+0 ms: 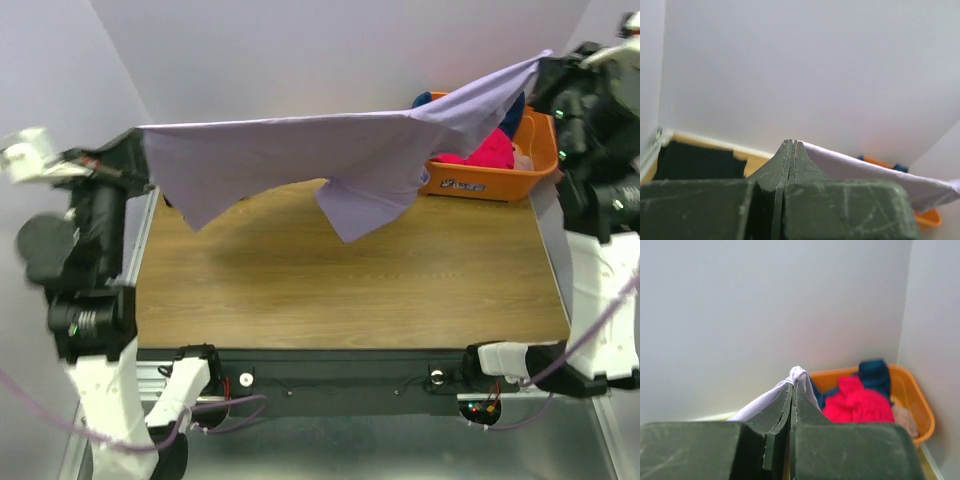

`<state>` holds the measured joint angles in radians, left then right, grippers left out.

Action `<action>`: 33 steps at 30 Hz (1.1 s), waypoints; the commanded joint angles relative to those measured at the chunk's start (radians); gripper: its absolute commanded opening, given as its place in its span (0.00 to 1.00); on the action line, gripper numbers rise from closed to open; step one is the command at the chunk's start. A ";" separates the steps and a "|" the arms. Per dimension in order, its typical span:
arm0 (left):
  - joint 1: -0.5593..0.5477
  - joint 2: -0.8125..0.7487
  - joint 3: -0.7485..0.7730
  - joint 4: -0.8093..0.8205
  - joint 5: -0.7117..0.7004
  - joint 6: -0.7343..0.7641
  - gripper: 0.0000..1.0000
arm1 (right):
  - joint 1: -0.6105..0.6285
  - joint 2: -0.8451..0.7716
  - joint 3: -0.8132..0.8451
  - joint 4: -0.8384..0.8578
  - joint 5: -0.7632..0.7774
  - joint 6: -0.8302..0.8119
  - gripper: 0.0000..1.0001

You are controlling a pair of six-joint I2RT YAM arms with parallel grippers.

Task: Fold and stack the t-shirts
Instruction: Flatten the tshirt out

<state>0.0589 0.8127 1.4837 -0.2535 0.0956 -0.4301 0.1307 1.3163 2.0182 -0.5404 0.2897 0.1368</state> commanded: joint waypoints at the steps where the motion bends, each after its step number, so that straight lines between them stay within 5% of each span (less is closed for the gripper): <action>1: 0.004 -0.090 0.167 0.007 -0.085 -0.016 0.00 | -0.006 -0.126 0.117 0.103 0.055 -0.031 0.00; 9: 0.004 -0.106 0.459 -0.168 -0.100 -0.027 0.00 | -0.008 -0.175 0.290 0.103 0.069 -0.040 0.00; 14: 0.004 -0.072 0.489 -0.221 0.004 -0.024 0.00 | -0.006 -0.163 0.340 0.103 0.072 -0.037 0.00; 21: 0.004 -0.078 0.203 -0.146 0.128 -0.010 0.00 | -0.006 -0.152 0.151 0.103 0.039 -0.013 0.00; 25: 0.004 -0.073 -0.086 -0.087 0.139 0.047 0.00 | -0.006 -0.144 -0.097 0.108 0.008 0.030 0.00; 33: 0.004 0.086 -0.554 0.246 0.181 0.117 0.00 | -0.008 -0.082 -0.545 0.223 -0.021 0.076 0.00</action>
<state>0.0608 0.8379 1.0393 -0.2340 0.2447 -0.3740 0.1307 1.2362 1.5955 -0.4213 0.2821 0.1802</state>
